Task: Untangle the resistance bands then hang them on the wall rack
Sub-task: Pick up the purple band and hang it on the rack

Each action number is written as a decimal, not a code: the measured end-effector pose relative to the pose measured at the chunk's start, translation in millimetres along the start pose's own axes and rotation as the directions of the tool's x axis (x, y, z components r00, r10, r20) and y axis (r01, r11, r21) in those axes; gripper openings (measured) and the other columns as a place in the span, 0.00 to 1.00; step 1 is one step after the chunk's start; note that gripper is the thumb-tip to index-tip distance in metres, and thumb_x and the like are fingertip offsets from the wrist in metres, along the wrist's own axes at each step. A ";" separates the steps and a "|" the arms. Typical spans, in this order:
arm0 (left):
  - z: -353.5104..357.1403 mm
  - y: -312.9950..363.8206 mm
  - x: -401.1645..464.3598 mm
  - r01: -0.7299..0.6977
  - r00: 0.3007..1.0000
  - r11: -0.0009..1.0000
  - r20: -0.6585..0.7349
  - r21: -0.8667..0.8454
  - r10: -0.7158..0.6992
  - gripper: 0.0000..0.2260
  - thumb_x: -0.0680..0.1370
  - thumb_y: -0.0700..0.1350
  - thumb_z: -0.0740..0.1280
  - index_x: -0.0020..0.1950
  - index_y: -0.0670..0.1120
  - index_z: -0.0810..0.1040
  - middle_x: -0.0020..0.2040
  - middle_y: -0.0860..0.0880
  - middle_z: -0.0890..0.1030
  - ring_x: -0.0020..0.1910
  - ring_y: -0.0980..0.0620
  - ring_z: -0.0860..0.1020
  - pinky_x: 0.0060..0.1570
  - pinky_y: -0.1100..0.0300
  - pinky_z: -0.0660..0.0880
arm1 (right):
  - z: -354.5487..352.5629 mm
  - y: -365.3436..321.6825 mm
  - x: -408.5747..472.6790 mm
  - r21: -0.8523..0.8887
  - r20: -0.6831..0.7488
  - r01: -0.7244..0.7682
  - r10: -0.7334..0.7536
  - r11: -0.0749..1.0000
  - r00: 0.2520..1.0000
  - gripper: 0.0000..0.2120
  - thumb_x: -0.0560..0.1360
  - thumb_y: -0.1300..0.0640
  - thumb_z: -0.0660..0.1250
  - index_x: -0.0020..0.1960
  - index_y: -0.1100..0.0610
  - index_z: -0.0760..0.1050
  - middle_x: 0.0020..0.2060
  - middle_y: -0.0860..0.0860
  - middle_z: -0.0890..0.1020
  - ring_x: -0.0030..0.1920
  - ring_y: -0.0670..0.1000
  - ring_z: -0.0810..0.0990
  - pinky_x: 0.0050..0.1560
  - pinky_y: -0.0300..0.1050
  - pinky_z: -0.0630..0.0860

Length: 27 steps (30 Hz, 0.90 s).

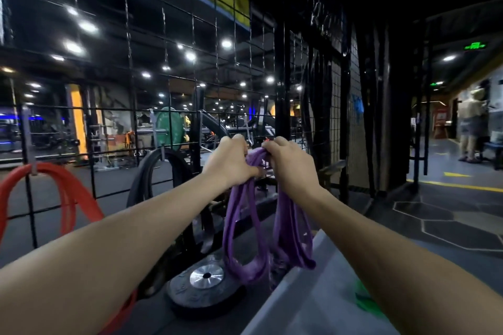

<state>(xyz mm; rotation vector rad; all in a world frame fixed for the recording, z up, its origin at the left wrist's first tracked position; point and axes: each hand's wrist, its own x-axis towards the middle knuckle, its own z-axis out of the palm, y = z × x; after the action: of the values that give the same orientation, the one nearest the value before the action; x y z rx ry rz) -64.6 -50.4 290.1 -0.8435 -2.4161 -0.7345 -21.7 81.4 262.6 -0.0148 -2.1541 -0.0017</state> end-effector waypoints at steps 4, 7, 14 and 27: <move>-12.1 -8.9 13.1 0.014 0.994 0.999 -0.112 0.042 -0.010 0.14 0.66 0.47 0.74 0.42 0.45 0.71 0.38 0.49 0.77 0.36 0.49 0.76 0.33 0.56 0.74 | 9.5 -11.3 23.7 0.072 -0.066 0.053 -0.048 0.996 0.997 0.12 0.77 0.61 0.59 0.60 0.57 0.73 0.52 0.52 0.78 0.50 0.55 0.74 0.40 0.49 0.73; -20.1 -24.8 20.7 0.021 0.980 0.998 -0.199 -0.053 -0.031 0.10 0.66 0.43 0.73 0.42 0.45 0.75 0.37 0.48 0.80 0.35 0.49 0.79 0.38 0.54 0.79 | 12.9 -22.1 37.1 0.182 -0.124 0.026 -0.003 0.983 0.992 0.08 0.76 0.64 0.58 0.53 0.58 0.71 0.44 0.52 0.79 0.44 0.55 0.74 0.39 0.52 0.74; -36.4 -42.0 38.2 0.004 0.938 0.997 -0.346 -0.078 -0.030 0.07 0.65 0.42 0.73 0.40 0.46 0.77 0.36 0.49 0.80 0.37 0.49 0.79 0.41 0.52 0.79 | 25.1 -38.3 76.1 0.310 -0.117 0.000 0.038 0.951 0.992 0.05 0.76 0.62 0.61 0.50 0.57 0.73 0.46 0.52 0.77 0.44 0.54 0.77 0.43 0.51 0.75; -28.7 -54.9 49.5 0.183 0.966 0.959 -0.223 0.217 -0.134 0.06 0.72 0.39 0.71 0.40 0.42 0.74 0.40 0.45 0.77 0.40 0.43 0.77 0.37 0.56 0.70 | 74.3 -44.6 96.1 0.402 0.067 -0.084 0.062 0.912 0.996 0.07 0.73 0.59 0.66 0.51 0.51 0.78 0.48 0.49 0.80 0.49 0.52 0.77 0.47 0.47 0.75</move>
<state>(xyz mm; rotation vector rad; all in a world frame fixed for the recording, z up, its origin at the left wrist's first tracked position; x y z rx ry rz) -128.6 -84.2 322.5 -0.4579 -2.3415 -0.5467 -137.1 38.3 302.1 0.1468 -2.1674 0.4944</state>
